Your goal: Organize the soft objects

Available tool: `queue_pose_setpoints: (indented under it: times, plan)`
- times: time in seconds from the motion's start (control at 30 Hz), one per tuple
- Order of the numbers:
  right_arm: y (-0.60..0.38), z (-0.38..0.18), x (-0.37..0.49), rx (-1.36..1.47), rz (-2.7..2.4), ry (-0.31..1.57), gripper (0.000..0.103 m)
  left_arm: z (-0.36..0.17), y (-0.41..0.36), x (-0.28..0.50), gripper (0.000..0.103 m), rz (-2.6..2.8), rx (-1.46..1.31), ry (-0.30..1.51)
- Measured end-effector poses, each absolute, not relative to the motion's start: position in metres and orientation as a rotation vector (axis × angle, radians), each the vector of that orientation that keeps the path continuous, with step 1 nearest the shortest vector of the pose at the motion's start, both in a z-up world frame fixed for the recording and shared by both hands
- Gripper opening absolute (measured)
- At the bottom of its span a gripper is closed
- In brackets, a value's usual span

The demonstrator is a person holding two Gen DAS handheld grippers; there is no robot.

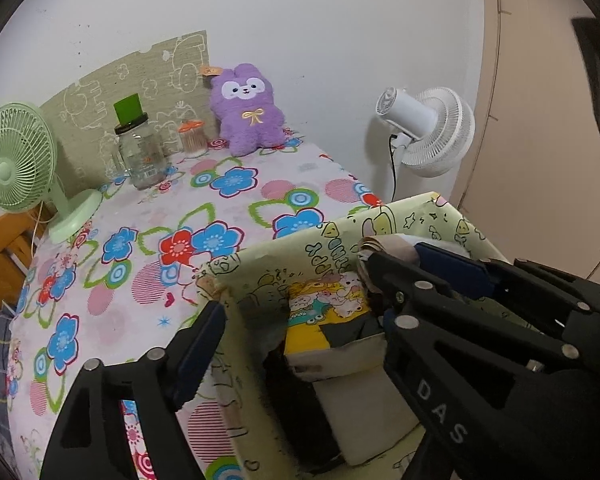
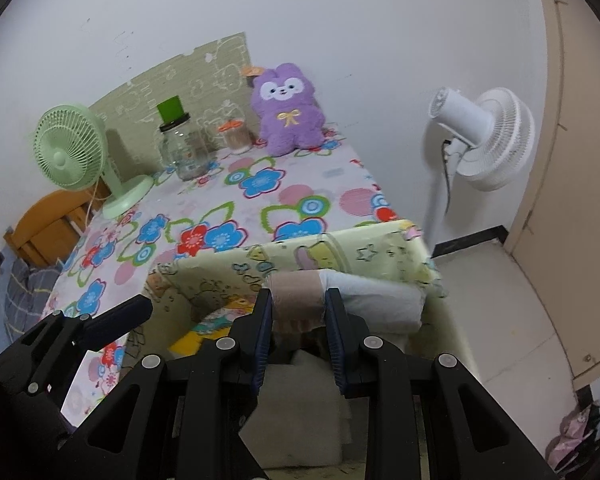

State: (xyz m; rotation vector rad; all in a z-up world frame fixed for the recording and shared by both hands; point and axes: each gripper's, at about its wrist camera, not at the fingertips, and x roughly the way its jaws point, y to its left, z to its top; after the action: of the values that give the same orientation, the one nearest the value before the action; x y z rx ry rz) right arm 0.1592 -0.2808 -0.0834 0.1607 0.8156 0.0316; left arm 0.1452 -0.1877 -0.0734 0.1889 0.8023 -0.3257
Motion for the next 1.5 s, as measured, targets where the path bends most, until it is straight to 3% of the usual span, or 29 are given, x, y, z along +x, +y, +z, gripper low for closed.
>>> queue_pose_setpoints:
  times: [0.33,0.37,0.43,0.47,0.5,0.7,0.83,1.23,1.5]
  plan:
    - [-0.278,-0.086,0.165,0.152,0.035,0.834,0.032,-0.075,-0.186,0.148,0.083,-0.313,0.201,0.806]
    - [-0.278,-0.086,0.165,0.147,0.029,0.835,0.036,-0.076,-0.186,0.148,0.083,-0.312,0.205,0.806]
    - [-0.28,-0.087,0.166,0.148,0.023,0.837,0.053,-0.076,-0.188,0.148,0.084,-0.312,0.21,0.807]
    - [-0.281,-0.087,0.165,0.159,0.026,0.837,0.066,-0.076,-0.188,0.148,0.085,-0.312,0.208,0.808]
    - [-0.282,-0.088,0.164,0.172,0.031,0.835,0.071,-0.076,-0.189,0.149,0.086,-0.313,0.205,0.81]
    - [-0.287,-0.087,0.157,0.192,0.023,0.834,0.08,-0.076,-0.191,0.147,0.092,-0.312,0.204,0.813]
    - [-0.291,-0.083,0.148,0.193,0.017,0.824,0.083,-0.074,-0.194,0.141,0.097,-0.302,0.207,0.808]
    - [-0.284,-0.062,0.12,0.18,0.015,0.781,0.083,-0.056,-0.184,0.113,0.1,-0.296,0.195,0.762]
    - [-0.264,-0.044,0.104,0.149,0.023,0.739,0.089,-0.04,-0.162,0.095,0.101,-0.27,0.168,0.717]
